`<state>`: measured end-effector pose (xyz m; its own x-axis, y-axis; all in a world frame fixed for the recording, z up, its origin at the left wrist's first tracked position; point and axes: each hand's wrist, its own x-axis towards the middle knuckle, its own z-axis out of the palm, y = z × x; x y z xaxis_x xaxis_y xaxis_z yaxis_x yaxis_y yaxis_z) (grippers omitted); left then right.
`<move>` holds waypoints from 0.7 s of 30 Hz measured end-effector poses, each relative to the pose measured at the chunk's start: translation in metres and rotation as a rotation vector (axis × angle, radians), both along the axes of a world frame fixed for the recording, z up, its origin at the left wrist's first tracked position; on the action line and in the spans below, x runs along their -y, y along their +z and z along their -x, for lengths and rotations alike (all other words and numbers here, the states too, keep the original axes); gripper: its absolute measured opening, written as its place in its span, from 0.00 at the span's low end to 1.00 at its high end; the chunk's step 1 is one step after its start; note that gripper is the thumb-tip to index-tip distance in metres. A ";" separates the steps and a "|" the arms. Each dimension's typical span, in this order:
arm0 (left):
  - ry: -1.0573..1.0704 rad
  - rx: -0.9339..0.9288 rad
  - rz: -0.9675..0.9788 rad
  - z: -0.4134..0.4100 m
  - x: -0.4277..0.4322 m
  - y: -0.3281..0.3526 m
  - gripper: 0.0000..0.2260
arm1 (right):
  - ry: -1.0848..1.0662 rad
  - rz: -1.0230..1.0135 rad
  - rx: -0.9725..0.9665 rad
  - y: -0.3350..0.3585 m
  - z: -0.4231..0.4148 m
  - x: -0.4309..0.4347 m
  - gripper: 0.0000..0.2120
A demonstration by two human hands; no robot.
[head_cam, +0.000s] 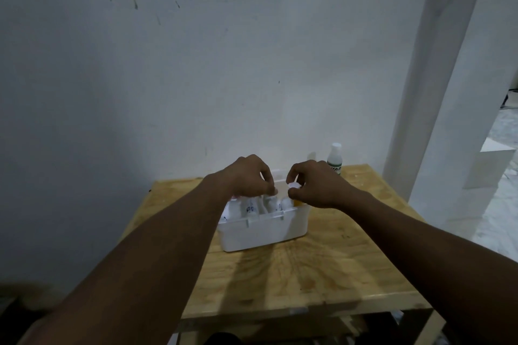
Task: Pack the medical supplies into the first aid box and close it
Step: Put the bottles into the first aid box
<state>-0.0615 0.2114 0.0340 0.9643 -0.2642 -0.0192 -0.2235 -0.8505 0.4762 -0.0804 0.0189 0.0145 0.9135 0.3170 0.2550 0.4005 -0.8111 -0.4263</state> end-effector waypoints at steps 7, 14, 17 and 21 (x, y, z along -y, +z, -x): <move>0.064 0.024 0.050 -0.008 -0.004 0.003 0.11 | -0.074 -0.180 -0.067 0.009 -0.020 0.008 0.11; 0.384 0.288 0.123 -0.018 -0.048 -0.017 0.09 | -0.335 -0.258 0.053 0.008 -0.067 0.030 0.12; 0.519 0.240 0.185 -0.017 -0.071 -0.032 0.12 | -0.429 -0.195 0.016 -0.002 -0.088 0.043 0.22; 0.593 0.075 0.314 -0.014 -0.085 -0.048 0.12 | -0.475 -0.027 -0.105 -0.017 -0.110 0.056 0.32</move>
